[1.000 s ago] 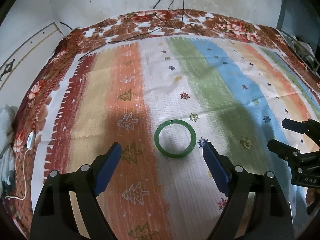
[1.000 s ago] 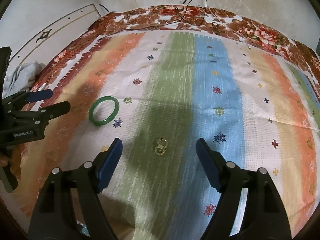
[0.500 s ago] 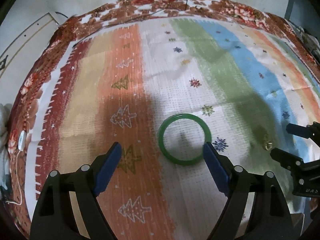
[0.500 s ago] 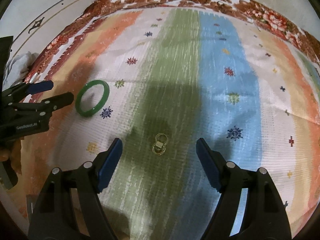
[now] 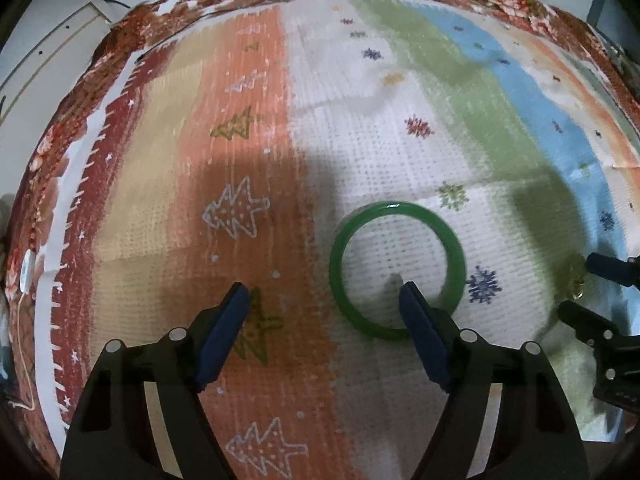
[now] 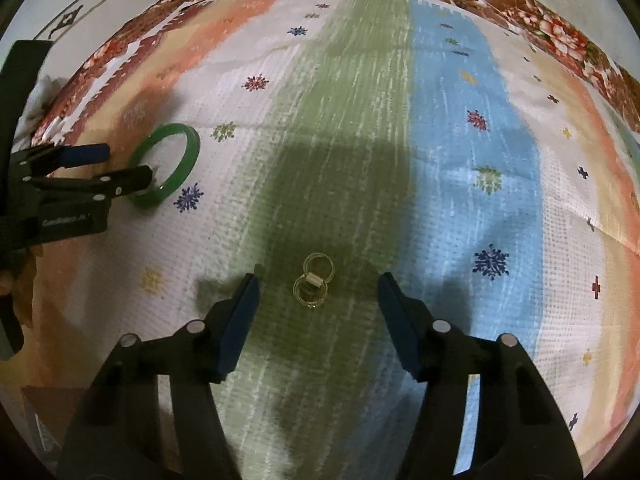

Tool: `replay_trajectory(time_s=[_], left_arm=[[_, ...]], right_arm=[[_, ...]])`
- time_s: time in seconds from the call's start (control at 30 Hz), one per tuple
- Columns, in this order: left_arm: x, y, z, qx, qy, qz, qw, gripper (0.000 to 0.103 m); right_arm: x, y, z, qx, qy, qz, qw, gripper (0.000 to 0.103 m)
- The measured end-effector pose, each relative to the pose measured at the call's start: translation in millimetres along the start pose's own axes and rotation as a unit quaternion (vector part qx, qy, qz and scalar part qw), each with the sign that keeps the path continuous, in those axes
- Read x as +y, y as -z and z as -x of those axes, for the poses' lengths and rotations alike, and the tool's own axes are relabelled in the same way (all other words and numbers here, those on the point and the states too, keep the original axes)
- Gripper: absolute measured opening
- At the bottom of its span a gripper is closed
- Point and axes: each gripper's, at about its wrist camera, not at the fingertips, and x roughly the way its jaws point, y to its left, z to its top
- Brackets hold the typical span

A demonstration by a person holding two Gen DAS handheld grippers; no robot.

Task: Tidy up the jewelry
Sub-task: 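Grasp the green bangle rim with left gripper while right grasps gold rings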

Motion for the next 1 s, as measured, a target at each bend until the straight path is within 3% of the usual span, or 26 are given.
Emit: replay_trajectory(time_s=[0.17, 0.27, 0.4, 0.53, 1.0], left_arm=[[-1.5, -0.4, -1.0, -0.003, 0.007, -0.005, 1.0, 0.069], [-7.6, 1.0, 0.5, -0.005, 0.009, -0.018, 0.9998, 0.054], [-15.0, 2.4, 1.2, 0.002, 0.014, -0.03, 0.9994, 0.023], [-17.3, 3.5, 2.1, 0.006, 0.017, -0.034, 0.9993, 0.01], [-5.4, -0.7, 21.8, -0.006, 0.066, 0.012, 0.9977, 0.007]], right_arm=[[-0.6, 1.2, -0.2, -0.005, 0.004, 0.005, 1.0, 0.045], [0.5, 2.1, -0.2, -0.007, 0.001, 0.009, 1.0, 0.037], [3.4, 3.2, -0.1, -0.005, -0.007, 0.014, 1.0, 0.021], [1.9, 3.9, 0.7, -0.006, -0.013, 0.009, 1.0, 0.019], [4.7, 0.9, 22.6, -0.03, -0.031, 0.0, 0.999, 0.018]])
